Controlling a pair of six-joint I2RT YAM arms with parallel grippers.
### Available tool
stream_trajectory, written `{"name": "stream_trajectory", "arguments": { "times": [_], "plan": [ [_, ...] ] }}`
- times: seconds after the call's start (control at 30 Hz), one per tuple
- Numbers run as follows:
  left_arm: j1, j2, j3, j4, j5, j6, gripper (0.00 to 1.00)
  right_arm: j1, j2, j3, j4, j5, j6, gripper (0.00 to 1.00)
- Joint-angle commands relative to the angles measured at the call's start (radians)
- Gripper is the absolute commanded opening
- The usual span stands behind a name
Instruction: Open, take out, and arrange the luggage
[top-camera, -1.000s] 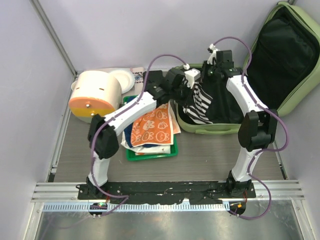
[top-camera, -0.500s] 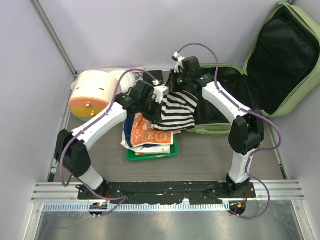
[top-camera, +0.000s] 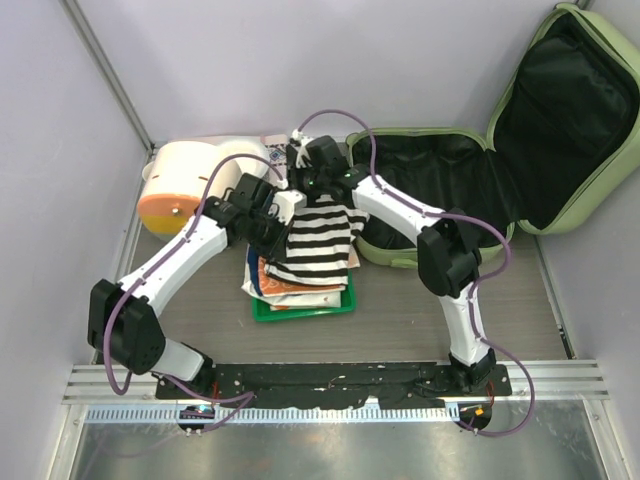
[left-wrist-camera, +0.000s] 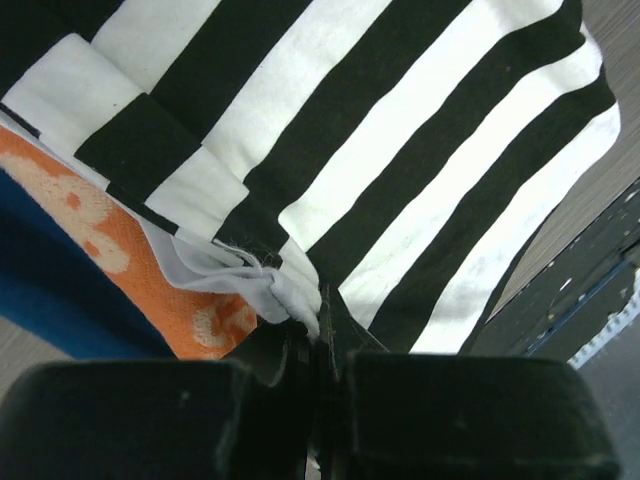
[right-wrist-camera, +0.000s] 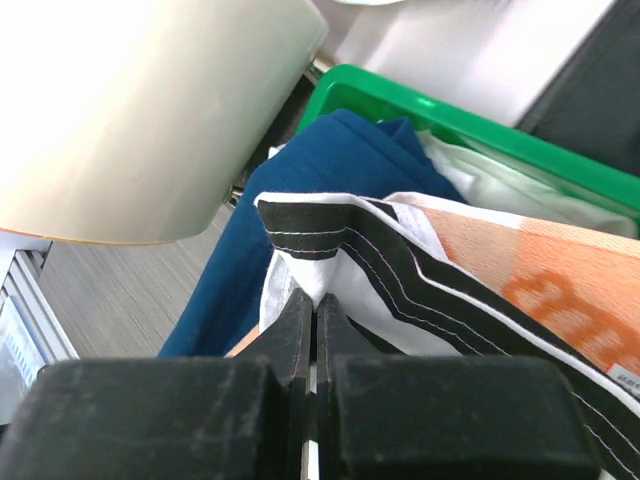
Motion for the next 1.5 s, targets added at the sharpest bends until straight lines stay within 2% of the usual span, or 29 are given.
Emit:
{"name": "stream_trajectory", "arguments": {
  "times": [0.0, 0.27, 0.43, 0.53, 0.63, 0.67, 0.7, 0.73, 0.77, 0.83, 0.87, 0.93, 0.97, 1.1, 1.27, 1.33, 1.47],
  "plan": [
    [0.012, -0.075, -0.046, -0.114, 0.012, 0.071, 0.0, 0.024, 0.035, 0.108, 0.122, 0.05, 0.033, 0.01],
    [0.014, -0.072, -0.116, -0.122, -0.021, 0.101, 0.0, 0.091, 0.106, 0.131, 0.143, 0.039, 0.047, 0.01],
    [0.02, -0.081, -0.17, -0.085, -0.098, 0.13, 0.0, 0.102, 0.135, 0.156, 0.168, 0.041, 0.059, 0.01],
    [0.03, -0.073, -0.178, -0.081, -0.095, 0.125, 0.02, 0.105, 0.17, 0.167, 0.176, 0.046, 0.053, 0.01],
    [0.032, -0.072, -0.164, -0.088, -0.084, 0.122, 0.14, 0.105, 0.185, 0.15, 0.176, 0.032, 0.045, 0.01],
    [0.032, -0.075, -0.158, -0.091, -0.086, 0.122, 0.26, 0.105, 0.185, 0.141, 0.176, 0.023, 0.044, 0.01],
    [0.034, -0.076, -0.143, -0.096, -0.083, 0.125, 0.32, 0.105, 0.181, 0.13, 0.179, 0.018, 0.041, 0.02],
    [0.037, -0.08, -0.132, -0.109, -0.075, 0.127, 0.39, 0.105, 0.178, 0.13, 0.179, 0.009, 0.034, 0.07],
    [0.041, -0.09, -0.121, -0.12, -0.045, 0.139, 0.51, 0.105, 0.173, 0.133, 0.176, -0.003, 0.033, 0.22],
    [0.056, -0.104, -0.075, -0.146, -0.008, 0.147, 0.63, 0.102, 0.153, 0.153, 0.173, -0.036, 0.025, 0.36],
    [0.066, -0.118, -0.057, -0.153, 0.008, 0.15, 0.72, 0.101, 0.147, 0.164, 0.166, -0.043, 0.016, 0.46],
    [0.105, -0.132, 0.009, -0.169, 0.072, 0.148, 0.79, 0.096, 0.12, 0.196, 0.15, -0.06, 0.007, 0.55],
    [0.122, -0.142, 0.032, -0.168, 0.093, 0.144, 0.85, 0.09, 0.112, 0.207, 0.147, -0.068, -0.002, 0.6],
    [0.222, -0.142, 0.187, -0.191, 0.196, 0.142, 0.96, 0.067, 0.077, 0.291, 0.088, -0.094, -0.028, 0.64],
    [0.251, -0.106, 0.256, -0.199, 0.152, 0.156, 0.98, 0.01, 0.003, 0.323, -0.097, -0.046, -0.093, 0.64],
    [0.251, -0.089, 0.259, -0.18, 0.126, 0.173, 0.98, -0.011, -0.032, 0.281, -0.16, -0.014, -0.116, 0.64],
    [0.251, -0.029, 0.281, -0.185, 0.127, 0.239, 0.95, -0.063, -0.155, 0.056, -0.257, -0.025, -0.133, 0.64]
  ]
}}
